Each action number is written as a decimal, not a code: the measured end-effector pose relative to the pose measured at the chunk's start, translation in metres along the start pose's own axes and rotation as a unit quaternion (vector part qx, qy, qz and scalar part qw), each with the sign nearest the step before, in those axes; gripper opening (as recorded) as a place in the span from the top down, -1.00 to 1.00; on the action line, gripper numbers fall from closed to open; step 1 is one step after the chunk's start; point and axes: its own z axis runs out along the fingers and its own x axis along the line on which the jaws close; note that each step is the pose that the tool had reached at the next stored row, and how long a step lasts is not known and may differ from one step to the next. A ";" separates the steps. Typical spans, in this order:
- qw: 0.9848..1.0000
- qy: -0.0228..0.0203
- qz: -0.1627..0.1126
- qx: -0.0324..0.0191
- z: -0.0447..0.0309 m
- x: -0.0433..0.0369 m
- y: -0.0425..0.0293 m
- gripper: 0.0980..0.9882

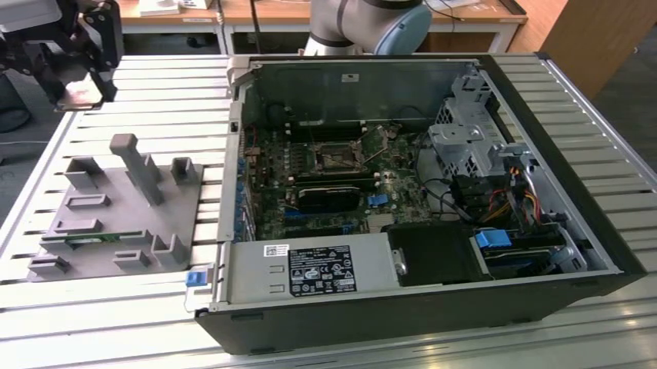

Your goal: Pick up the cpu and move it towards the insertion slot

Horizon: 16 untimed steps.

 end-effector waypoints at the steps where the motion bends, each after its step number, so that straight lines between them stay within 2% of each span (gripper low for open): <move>1: 1.000 0.000 0.000 0.000 0.0000 -0.0015 0.0000 0.00; 16: 1.000 0.000 0.000 0.000 0.0001 -0.0237 -0.0004 0.00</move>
